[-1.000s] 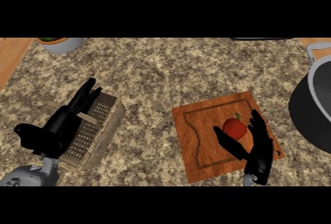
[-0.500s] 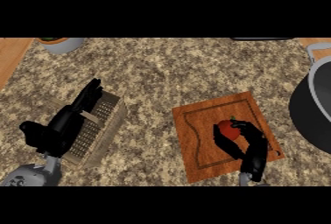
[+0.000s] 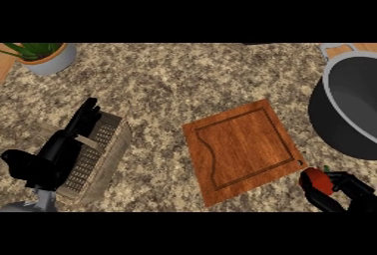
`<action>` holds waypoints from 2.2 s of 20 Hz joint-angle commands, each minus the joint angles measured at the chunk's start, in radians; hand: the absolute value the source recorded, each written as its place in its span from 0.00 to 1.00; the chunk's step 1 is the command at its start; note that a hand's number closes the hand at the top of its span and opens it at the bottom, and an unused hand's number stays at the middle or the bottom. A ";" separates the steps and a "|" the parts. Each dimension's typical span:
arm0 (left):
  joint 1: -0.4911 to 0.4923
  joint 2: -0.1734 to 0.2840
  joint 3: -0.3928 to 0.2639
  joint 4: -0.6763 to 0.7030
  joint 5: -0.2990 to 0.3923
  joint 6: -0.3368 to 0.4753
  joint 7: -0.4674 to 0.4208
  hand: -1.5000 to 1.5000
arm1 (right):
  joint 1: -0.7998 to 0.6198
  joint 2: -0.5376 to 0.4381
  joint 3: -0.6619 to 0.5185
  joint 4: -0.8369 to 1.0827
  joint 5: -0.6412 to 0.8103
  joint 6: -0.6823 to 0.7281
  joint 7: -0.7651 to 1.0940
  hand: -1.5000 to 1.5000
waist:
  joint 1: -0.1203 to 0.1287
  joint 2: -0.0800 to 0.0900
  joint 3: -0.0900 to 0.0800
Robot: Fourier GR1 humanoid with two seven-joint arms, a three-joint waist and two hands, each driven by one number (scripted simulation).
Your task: Pick the bell pepper from the cutting board and place it in the pot
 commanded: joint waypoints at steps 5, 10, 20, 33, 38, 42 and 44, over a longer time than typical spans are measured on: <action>0.090 -0.042 -0.064 0.101 -0.014 0.006 0.054 0.50 | 0.211 -0.123 -0.257 0.014 -0.203 0.233 -0.306 1.00 | 0.002 0.026 -0.023; 0.028 -0.042 -0.052 0.152 -0.009 -0.024 0.050 0.50 | 0.303 -0.192 -0.361 0.027 -0.218 0.287 -0.367 1.00 | 0.034 0.036 -0.029; 0.009 -0.067 -0.077 0.183 -0.033 -0.039 0.055 0.50 | 0.393 -0.282 -0.465 -0.087 -0.126 0.190 -0.339 1.00 | 0.071 0.042 -0.033; -0.031 -0.095 -0.098 0.176 -0.064 -0.049 0.059 0.50 | 0.321 -0.635 -0.506 -0.210 -0.025 0.193 0.200 1.00 | 0.129 0.047 -0.031; -0.073 -0.120 -0.115 0.220 -0.090 -0.046 0.061 0.50 | 0.208 -0.753 -0.425 -0.193 0.029 0.216 0.392 1.00 | 0.145 0.053 -0.030; -0.085 -0.115 -0.090 0.262 -0.071 -0.077 0.028 0.50 | 0.097 -0.840 -0.342 -0.120 0.076 0.250 0.485 1.00 | 0.167 0.060 -0.029; -0.098 -0.131 -0.115 0.246 -0.096 -0.064 0.044 0.50 | 0.045 -0.868 -0.289 -0.072 0.109 0.266 0.526 1.00 | 0.168 0.057 -0.028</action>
